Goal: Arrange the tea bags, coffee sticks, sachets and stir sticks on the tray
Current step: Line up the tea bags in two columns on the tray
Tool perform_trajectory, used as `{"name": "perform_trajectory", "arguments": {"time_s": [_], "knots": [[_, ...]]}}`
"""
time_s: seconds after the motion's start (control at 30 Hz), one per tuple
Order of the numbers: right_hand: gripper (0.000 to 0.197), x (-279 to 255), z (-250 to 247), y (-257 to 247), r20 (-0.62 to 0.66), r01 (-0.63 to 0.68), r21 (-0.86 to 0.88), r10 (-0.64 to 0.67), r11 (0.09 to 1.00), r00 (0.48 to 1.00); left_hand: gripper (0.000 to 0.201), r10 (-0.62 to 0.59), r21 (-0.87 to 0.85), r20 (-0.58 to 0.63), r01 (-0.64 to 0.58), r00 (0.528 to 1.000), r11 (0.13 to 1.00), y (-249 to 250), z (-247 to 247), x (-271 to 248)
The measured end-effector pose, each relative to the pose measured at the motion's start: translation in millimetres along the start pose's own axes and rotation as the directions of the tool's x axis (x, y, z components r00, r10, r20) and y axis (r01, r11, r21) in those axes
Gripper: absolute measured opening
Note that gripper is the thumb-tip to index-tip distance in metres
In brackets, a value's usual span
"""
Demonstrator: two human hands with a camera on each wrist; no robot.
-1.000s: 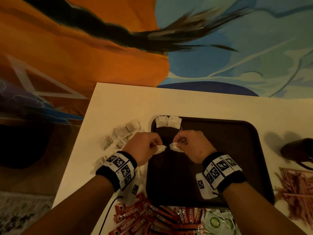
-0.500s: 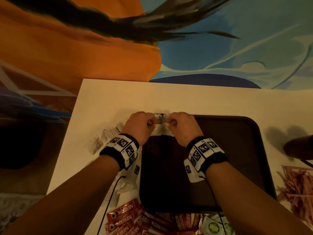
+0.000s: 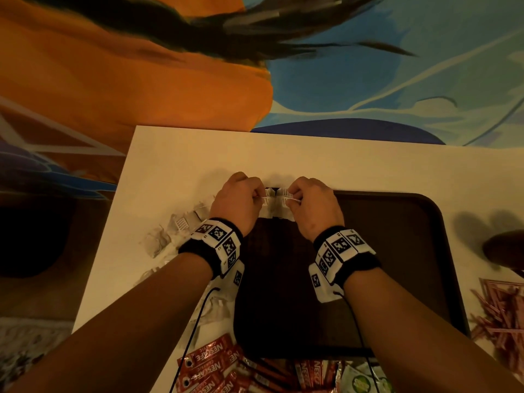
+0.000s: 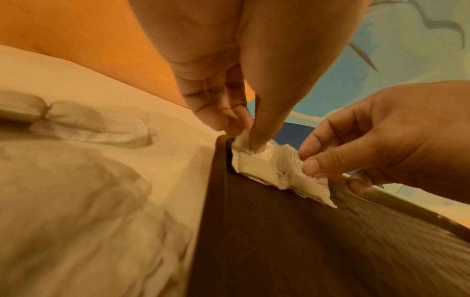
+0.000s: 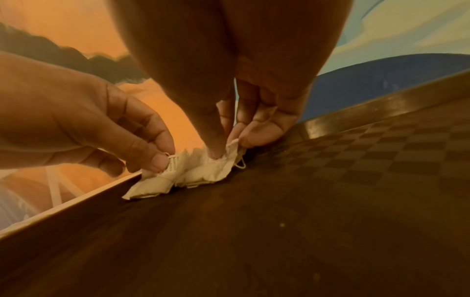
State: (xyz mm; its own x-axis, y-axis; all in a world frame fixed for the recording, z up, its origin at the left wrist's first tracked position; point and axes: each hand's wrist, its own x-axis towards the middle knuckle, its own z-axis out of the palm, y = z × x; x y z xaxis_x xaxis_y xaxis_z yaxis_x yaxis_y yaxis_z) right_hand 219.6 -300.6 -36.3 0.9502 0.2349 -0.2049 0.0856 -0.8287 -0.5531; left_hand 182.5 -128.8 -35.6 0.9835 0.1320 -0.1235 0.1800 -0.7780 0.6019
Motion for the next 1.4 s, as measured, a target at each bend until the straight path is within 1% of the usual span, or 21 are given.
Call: {"name": "perform_trajectory", "arguments": {"time_s": [0.13,0.23,0.3,0.43,0.5,0.7,0.83,0.9,0.97,1.03,1.13,1.2,1.27,1.33,1.4], "knots": [[0.024,-3,-1,-2,-0.031,-0.010,0.006,0.010,1.000,0.999,0.011,-0.005,0.011,-0.006,0.005,1.000,1.000,0,-1,0],[0.026,-4,-3,-4,-0.036,-0.023,0.037,0.024,0.999,0.999,0.012,-0.009,0.005,-0.012,0.009,1.000,1.000,0,-1,-1],[0.027,-6,-5,-5,-0.033,-0.017,0.028,0.018,0.999,0.999,0.013,-0.007,0.000,-0.017,0.007,1.000,1.000,0,-3,-3],[0.027,-16,-9,-9,-0.061,0.033,0.034,-0.031,0.999,0.998,0.016,0.009,-0.028,-0.053,-0.011,0.999,1.000,-7,-12,-14],[0.028,-24,-10,-14,-0.053,0.069,0.044,-0.067,0.997,0.996,0.017,0.006,-0.035,-0.070,-0.008,0.998,0.999,-14,-20,-24],[0.033,-50,-5,-39,0.058,0.126,0.043,-0.128,0.991,0.990,0.017,-0.055,-0.019,-0.096,0.053,0.994,0.998,-43,-52,-53],[0.030,-64,4,-59,0.136,0.163,0.055,-0.169,0.985,0.976,0.016,-0.108,0.005,-0.115,0.109,0.988,0.994,-67,-78,-75],[0.024,-69,12,-69,0.193,0.191,0.031,-0.193,0.981,0.962,0.015,-0.155,0.013,-0.085,0.156,0.984,0.988,-79,-87,-88],[0.018,-75,24,-79,0.264,0.223,-0.023,-0.209,0.975,0.942,0.014,-0.192,0.037,-0.007,0.192,0.981,0.981,-90,-90,-102],[0.020,-81,36,-88,0.333,0.249,-0.060,-0.216,0.967,0.918,0.013,-0.214,0.081,0.064,0.208,0.975,0.975,-98,-89,-114],[0.023,-87,49,-99,0.404,0.279,-0.102,-0.217,0.955,0.889,0.010,-0.243,0.101,0.115,0.232,0.963,0.967,-106,-84,-126],[0.022,-90,55,-104,0.427,0.281,-0.123,-0.205,0.952,0.881,0.016,-0.266,0.111,0.137,0.252,0.954,0.961,-111,-81,-132],[0.024,-93,60,-109,0.442,0.278,-0.135,-0.193,0.951,0.876,0.026,-0.274,0.098,0.124,0.263,0.954,0.960,-117,-80,-137],[0.026,-97,66,-114,0.454,0.281,-0.150,-0.186,0.948,0.871,0.027,-0.277,0.095,0.108,0.267,0.955,0.959,-120,-80,-140],[0.028,-100,71,-118,0.464,0.290,-0.164,-0.186,0.943,0.866,0.023,-0.284,0.096,0.121,0.274,0.951,0.957,-122,-80,-142]]}}
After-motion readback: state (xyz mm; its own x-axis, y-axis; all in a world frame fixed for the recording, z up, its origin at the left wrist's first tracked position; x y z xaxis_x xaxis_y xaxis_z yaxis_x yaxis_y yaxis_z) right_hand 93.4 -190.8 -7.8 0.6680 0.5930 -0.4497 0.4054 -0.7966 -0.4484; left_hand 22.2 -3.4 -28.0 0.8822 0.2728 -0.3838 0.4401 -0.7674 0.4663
